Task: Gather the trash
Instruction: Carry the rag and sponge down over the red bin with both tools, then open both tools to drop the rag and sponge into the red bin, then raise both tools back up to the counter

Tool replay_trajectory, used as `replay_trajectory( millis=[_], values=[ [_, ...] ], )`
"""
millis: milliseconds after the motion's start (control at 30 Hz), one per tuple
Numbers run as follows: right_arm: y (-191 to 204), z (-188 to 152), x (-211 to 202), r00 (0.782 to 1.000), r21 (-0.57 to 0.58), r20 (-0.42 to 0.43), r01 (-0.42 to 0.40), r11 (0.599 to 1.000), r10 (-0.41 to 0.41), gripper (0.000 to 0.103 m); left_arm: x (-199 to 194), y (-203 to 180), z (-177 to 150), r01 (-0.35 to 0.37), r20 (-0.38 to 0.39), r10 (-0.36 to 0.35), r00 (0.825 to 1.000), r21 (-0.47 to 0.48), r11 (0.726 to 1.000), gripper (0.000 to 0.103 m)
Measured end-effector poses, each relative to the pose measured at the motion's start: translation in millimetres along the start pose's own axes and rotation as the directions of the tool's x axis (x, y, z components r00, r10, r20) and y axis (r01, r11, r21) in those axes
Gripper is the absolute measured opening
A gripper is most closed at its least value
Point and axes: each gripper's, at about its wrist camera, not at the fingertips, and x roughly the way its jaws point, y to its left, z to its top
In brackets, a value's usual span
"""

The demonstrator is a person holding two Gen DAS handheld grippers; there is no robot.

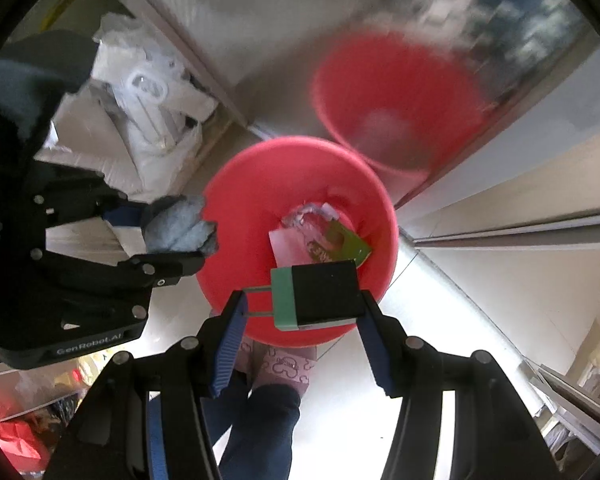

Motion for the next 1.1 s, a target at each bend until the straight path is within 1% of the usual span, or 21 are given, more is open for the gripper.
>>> replay_trajectory(
  millis=[100, 167, 267, 300, 333, 400, 433, 467, 500, 567, 700, 833, 933, 1033, 1100],
  values=[
    [-3.1, 0.4, 3.4, 1.0, 0.003, -0.022, -0.001, 1.0, 0.001, 0.053, 5.0, -0.5, 1.3, 0.017, -0.022, -0.017, 1.0, 0.001, 1.0, 0.035],
    [-5.1, 0.3, 2.6, 0.999, 0.002, -0.033, -0.017, 1.0, 0.017, 0.053, 6.0, 0.5, 0.2, 0.013, -0.032, -0.013, 0.999, 0.006, 1.0, 0.038],
    [-5.2, -0.2, 1.4, 1.0, -0.01, -0.026, -0.011, 1.0, 0.011, 0.053, 5.8, 2.6, -1.6, 0.016, -0.037, -0.016, 0.999, 0.0, 1.0, 0.041],
    [-6.3, -0.4, 2.3, 1.0, -0.008, -0.028, -0.014, 1.0, 0.014, 0.053, 6.8, 4.9, -2.6, 0.018, -0.044, -0.018, 0.999, -0.009, 1.0, 0.044],
    [-6.9, -1.2, 2.4, 0.999, -0.002, -0.033, -0.017, 1.0, 0.017, 0.053, 6.1, 6.9, -3.6, 0.024, -0.045, -0.025, 0.999, -0.023, 0.999, 0.05],
    [-7.5, -2.3, 3.0, 0.999, 0.005, -0.041, -0.02, 1.0, 0.02, 0.054, 2.0, 9.6, -6.2, 0.039, -0.028, -0.04, 0.999, -0.039, 0.998, 0.053],
    [-7.1, -2.5, 4.3, 0.999, 0.008, -0.042, -0.018, 1.0, 0.019, 0.055, -0.1, 10.6, -7.2, 0.045, -0.02, -0.046, 0.999, -0.045, 0.998, 0.058],
    [-6.9, -3.5, 3.2, 0.999, 0.01, -0.041, -0.017, 1.0, 0.018, 0.057, -1.9, 11.2, -8.1, 0.046, -0.015, -0.047, 0.999, -0.048, 0.998, 0.066],
    [-6.0, -4.0, 2.1, 0.999, 0.011, -0.038, -0.015, 1.0, 0.016, 0.059, -2.7, 11.6, -8.8, 0.043, -0.015, -0.044, 0.999, -0.048, 0.998, 0.07],
    [-4.2, -5.7, -1.0, 0.999, 0.015, -0.033, -0.014, 1.0, 0.015, 0.059, -5.3, 10.9, -9.8, 0.033, -0.022, -0.034, 0.999, -0.042, 0.999, 0.079],
    [-2.1, -9.6, -11.6, 0.999, 0.034, -0.03, -0.01, 0.999, 0.011, 0.06, -18.3, 6.2, -14.4, 0.016, -0.023, -0.016, 1.0, -0.02, 1.0, 0.081],
    [3.0, -12.2, -33.2, 1.0, 0.035, -0.019, -0.006, 0.999, 0.007, 0.06, -46.6, 0.2, -23.0, 0.011, -0.008, -0.011, 1.0, -0.008, 1.0, 0.084],
    [9.8, -14.0, -58.6, 1.0, 0.025, 0.0, 0.001, 1.0, -0.001, 0.06, -78.3, -6.0, -31.7, 0.016, 0.01, -0.016, 1.0, -0.014, 1.0, 0.085],
    [17.4, -16.4, -91.8, 1.0, 0.005, 0.019, 0.009, 1.0, -0.009, 0.06, -114.4, -10.9, -41.5, 0.008, 0.028, -0.007, 1.0, -0.023, 1.0, 0.085],
    [23.6, -17.7, -118.9, 0.999, -0.015, 0.039, 0.016, 1.0, -0.016, 0.06, -145.3, -17.3, -49.3, 0.008, 0.043, -0.007, 0.999, -0.029, 1.0, 0.085]
  ],
)
